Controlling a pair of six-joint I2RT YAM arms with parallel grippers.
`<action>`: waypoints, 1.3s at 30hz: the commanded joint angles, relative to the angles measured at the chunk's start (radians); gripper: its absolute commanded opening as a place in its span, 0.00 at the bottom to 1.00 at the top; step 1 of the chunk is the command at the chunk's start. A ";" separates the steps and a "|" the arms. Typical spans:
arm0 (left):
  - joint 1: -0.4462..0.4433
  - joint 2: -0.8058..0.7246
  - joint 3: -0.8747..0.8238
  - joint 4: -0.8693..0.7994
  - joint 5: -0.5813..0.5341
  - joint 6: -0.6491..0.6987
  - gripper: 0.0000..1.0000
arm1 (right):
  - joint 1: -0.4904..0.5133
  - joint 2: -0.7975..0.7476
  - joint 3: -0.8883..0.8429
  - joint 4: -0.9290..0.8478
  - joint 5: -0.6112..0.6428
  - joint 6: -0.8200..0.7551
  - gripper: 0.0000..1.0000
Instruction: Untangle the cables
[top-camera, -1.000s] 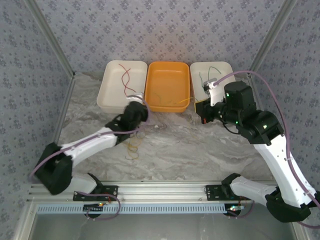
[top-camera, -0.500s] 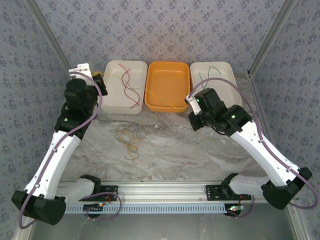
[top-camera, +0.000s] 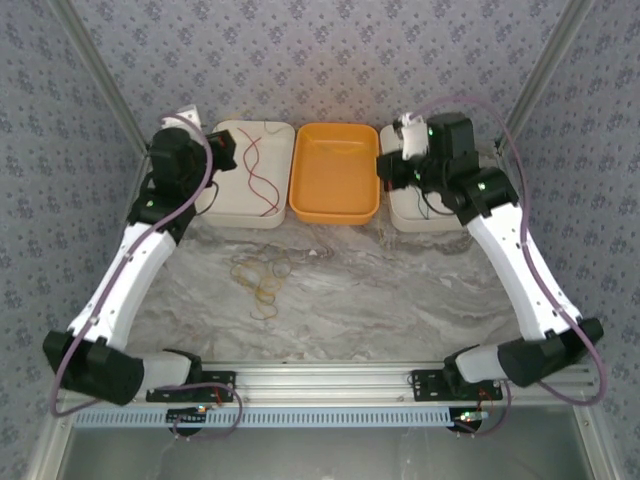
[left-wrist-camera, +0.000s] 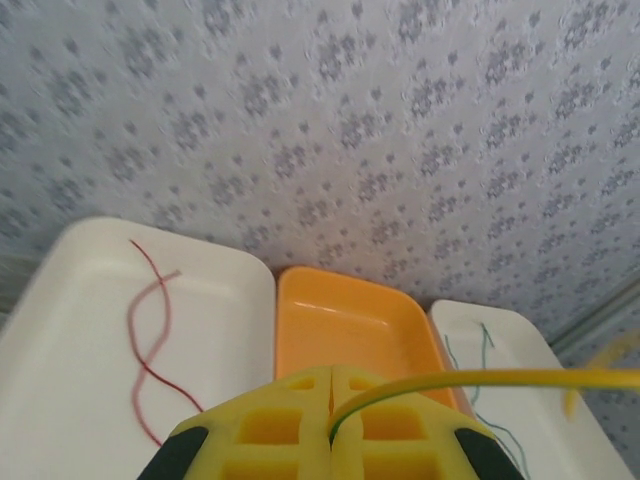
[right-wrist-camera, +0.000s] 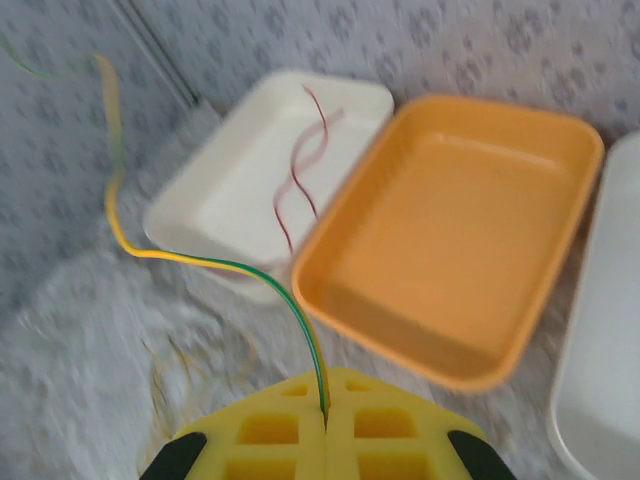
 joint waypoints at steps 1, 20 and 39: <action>-0.010 0.096 0.081 0.166 0.070 -0.117 0.00 | -0.041 0.106 0.056 0.180 -0.163 0.119 0.00; -0.065 0.650 0.447 0.176 0.197 -0.268 0.00 | -0.144 0.816 0.486 0.213 -0.143 0.408 0.14; -0.179 1.026 0.926 -0.236 0.042 -0.228 0.00 | -0.119 0.418 0.199 0.096 0.031 0.285 0.63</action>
